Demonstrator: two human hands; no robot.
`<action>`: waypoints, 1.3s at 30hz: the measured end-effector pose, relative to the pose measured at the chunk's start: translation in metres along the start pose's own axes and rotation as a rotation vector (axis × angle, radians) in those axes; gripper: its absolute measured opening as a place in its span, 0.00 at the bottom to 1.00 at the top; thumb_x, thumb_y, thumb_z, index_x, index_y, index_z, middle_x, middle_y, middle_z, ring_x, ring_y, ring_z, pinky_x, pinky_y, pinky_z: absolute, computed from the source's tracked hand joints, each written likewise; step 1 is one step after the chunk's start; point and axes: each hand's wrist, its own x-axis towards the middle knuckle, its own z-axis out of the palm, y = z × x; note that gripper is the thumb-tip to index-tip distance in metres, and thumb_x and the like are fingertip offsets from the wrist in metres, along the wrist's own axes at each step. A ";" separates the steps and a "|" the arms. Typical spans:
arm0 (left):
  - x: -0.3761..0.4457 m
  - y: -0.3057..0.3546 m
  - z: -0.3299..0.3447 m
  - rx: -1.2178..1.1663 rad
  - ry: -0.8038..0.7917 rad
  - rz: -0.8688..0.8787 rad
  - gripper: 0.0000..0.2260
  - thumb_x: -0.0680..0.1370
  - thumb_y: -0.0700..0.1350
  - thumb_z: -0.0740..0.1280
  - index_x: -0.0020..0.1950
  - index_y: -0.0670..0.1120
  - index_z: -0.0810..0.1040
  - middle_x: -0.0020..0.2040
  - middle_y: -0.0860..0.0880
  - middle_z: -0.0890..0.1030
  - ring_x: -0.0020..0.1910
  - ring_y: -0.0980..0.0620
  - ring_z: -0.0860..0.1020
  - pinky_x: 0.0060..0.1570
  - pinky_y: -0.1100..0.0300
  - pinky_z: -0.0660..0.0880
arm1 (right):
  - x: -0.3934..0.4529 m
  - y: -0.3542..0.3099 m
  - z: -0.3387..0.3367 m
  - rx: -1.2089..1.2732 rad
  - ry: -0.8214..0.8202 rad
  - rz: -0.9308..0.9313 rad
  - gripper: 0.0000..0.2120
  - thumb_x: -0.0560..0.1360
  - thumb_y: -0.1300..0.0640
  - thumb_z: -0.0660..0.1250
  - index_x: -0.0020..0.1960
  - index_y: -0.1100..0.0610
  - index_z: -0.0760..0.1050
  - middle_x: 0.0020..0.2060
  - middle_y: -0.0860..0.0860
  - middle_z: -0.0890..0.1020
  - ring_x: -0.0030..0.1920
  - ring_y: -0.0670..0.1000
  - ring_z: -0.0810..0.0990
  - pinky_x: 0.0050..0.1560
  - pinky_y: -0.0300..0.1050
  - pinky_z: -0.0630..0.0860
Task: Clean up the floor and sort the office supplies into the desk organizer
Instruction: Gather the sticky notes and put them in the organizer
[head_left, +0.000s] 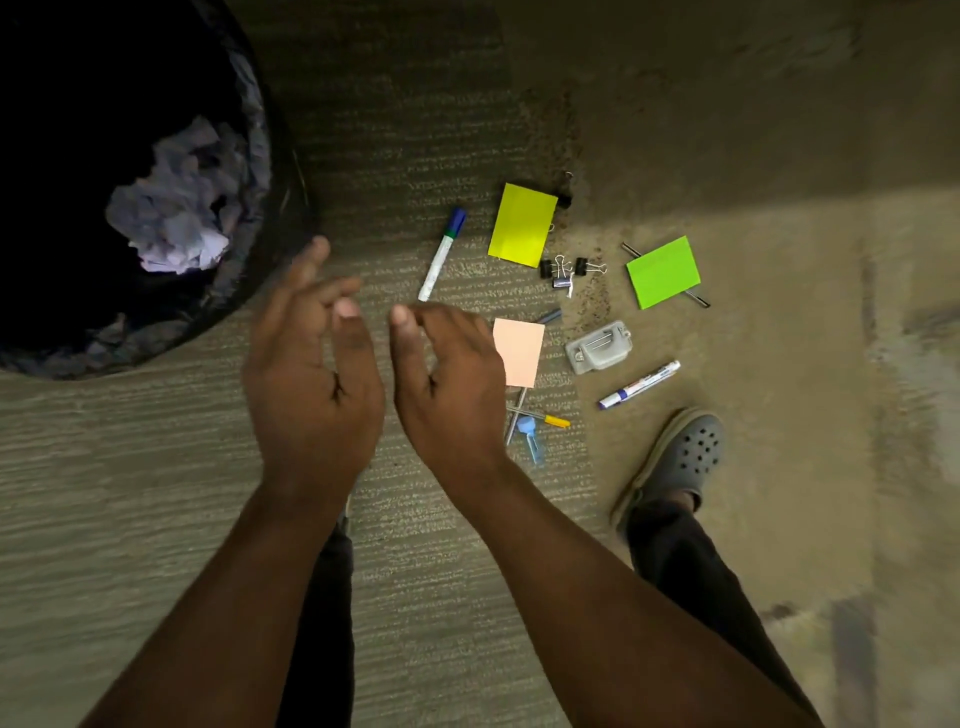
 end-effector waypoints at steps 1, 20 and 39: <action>-0.018 0.015 0.006 -0.024 -0.034 0.016 0.13 0.82 0.42 0.58 0.55 0.37 0.79 0.64 0.41 0.78 0.65 0.47 0.75 0.66 0.58 0.70 | -0.009 0.016 -0.005 -0.033 -0.012 0.044 0.16 0.81 0.51 0.57 0.46 0.59 0.78 0.42 0.52 0.82 0.45 0.53 0.76 0.47 0.47 0.71; -0.075 -0.074 0.161 0.316 -0.826 -0.544 0.15 0.76 0.45 0.67 0.62 0.45 0.76 0.57 0.44 0.81 0.54 0.42 0.79 0.54 0.55 0.75 | -0.042 0.245 -0.078 -0.357 -0.327 0.947 0.10 0.78 0.54 0.60 0.56 0.58 0.74 0.52 0.59 0.82 0.54 0.61 0.79 0.49 0.44 0.70; -0.065 -0.036 0.279 0.400 -0.594 -0.647 0.22 0.70 0.49 0.76 0.60 0.42 0.76 0.59 0.42 0.79 0.56 0.42 0.80 0.52 0.46 0.79 | 0.020 0.283 -0.034 0.218 -0.285 1.108 0.16 0.74 0.47 0.71 0.53 0.58 0.78 0.42 0.54 0.85 0.35 0.48 0.81 0.39 0.46 0.81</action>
